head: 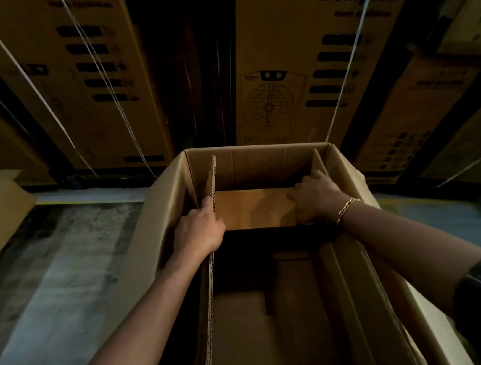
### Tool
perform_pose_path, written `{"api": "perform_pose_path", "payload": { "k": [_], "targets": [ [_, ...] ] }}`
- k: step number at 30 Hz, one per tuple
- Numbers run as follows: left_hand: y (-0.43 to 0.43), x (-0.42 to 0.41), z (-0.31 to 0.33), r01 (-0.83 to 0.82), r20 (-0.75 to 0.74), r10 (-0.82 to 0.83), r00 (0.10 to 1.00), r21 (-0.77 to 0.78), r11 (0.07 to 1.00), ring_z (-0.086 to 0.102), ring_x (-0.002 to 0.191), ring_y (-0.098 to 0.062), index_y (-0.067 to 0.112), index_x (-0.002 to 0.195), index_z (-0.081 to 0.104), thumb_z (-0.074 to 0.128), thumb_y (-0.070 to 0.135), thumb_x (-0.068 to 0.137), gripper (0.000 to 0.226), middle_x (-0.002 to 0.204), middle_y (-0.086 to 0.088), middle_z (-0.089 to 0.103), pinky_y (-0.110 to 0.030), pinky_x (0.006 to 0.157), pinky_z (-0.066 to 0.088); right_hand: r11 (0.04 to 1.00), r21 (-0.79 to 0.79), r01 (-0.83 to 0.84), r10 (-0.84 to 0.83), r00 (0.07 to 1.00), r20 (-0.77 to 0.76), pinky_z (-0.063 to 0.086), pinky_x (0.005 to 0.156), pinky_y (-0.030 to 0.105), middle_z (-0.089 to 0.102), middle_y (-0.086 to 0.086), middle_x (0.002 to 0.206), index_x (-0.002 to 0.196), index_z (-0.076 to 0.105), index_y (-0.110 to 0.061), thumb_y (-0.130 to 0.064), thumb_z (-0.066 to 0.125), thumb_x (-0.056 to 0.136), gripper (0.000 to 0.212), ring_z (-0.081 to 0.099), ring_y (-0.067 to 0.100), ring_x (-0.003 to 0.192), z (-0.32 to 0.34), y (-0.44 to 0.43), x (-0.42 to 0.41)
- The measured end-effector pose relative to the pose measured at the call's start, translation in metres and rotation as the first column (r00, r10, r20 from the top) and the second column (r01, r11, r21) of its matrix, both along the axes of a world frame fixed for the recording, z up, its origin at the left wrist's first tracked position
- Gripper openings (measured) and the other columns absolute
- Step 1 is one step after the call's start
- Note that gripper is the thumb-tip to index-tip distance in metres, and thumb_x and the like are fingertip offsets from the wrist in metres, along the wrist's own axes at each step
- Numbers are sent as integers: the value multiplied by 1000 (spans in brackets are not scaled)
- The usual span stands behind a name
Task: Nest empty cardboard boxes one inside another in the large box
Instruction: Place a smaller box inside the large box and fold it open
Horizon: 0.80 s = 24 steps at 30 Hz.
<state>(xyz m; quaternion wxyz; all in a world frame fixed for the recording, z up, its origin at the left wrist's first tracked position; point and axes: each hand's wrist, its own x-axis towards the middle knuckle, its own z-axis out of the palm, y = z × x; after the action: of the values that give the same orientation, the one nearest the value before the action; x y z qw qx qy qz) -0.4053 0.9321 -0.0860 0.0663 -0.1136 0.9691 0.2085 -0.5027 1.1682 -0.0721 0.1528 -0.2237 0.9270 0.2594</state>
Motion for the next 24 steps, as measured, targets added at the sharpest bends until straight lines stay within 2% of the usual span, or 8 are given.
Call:
{"api": "perform_pose_path", "payload": {
  "k": [3, 6, 10, 12, 14, 16, 20, 24],
  "targets": [
    [5, 3, 2, 3, -9, -3, 1000, -27, 1000, 57, 118, -40, 22, 152, 28, 41, 33, 101, 54, 134, -20, 57, -41, 91, 45, 997, 78, 5, -11, 997, 71, 31, 112, 46, 52, 1, 142, 140, 49, -26, -61, 64, 84, 67, 46, 26, 134, -21, -6, 12],
    [3, 2, 1, -2, -22, 1, 1000, -22, 1000, 57, 116, -40, 22, 152, 29, 41, 31, 102, 53, 132, -20, 57, -40, 90, 44, 998, 59, 9, -10, 1000, 11, 32, 106, 43, 58, 0, 138, 131, 57, -28, -54, 54, 93, 46, 53, 23, 128, -19, -6, 5],
    [-2, 2, -1, -5, -41, 5, 999, 6, 1000, 60, 111, -38, 25, 152, 30, 42, 32, 101, 53, 127, -19, 60, -41, 87, 45, 994, 99, -37, 40, 999, -21, 35, 100, 43, 66, -1, 121, 119, 65, -27, -61, 54, 89, 47, 62, 23, 114, -7, 0, -10],
    [-6, 3, -1, -6, -69, 9, 998, 43, 999, 62, 103, -37, 25, 148, 35, 44, 31, 101, 49, 118, -16, 63, -40, 82, 47, 997, 64, -40, 42, 999, -33, 37, 97, 42, 66, -3, 101, 110, 67, -27, -63, 55, 85, 45, 65, 22, 103, 4, 2, -14],
    [-13, 4, -1, -22, -90, 30, 995, 89, 996, 62, 88, -32, 26, 143, 40, 45, 30, 100, 44, 103, -12, 65, -39, 76, 48, 999, 2, -36, 36, 998, -56, 41, 96, 43, 62, -4, 85, 99, 69, -26, -61, 56, 81, 41, 67, 22, 94, 17, 4, -18],
    [-21, 3, -2, -48, -88, 60, 994, 133, 990, 54, 75, -23, 28, 145, 39, 46, 29, 99, 46, 97, -10, 64, -36, 71, 43, 997, -70, -39, 29, 989, -143, 44, 93, 44, 69, 0, 86, 89, 70, -23, -59, 56, 80, 40, 69, 24, 89, 25, 7, -26],
    [-30, 1, -7, -64, -62, 77, 995, 183, 981, 59, 102, -33, 29, 151, 33, 47, 30, 99, 54, 124, -16, 63, -34, 77, 40, 942, -334, 47, -144, 951, -272, 48, 67, 32, 70, 8, 86, 86, 67, -16, -51, 54, 87, 38, 67, 28, 78, 34, 24, -54],
    [-30, 2, -2, -71, -55, 83, 995, 189, 979, 60, 107, -36, 29, 151, 34, 47, 28, 100, 53, 124, -19, 61, -39, 86, 49, 840, -502, 204, -353, 909, -221, 52, 84, 43, 70, 10, 98, 106, 71, -20, -61, 50, 92, 48, 67, 32, 91, 31, 36, -88]
  ]
}}
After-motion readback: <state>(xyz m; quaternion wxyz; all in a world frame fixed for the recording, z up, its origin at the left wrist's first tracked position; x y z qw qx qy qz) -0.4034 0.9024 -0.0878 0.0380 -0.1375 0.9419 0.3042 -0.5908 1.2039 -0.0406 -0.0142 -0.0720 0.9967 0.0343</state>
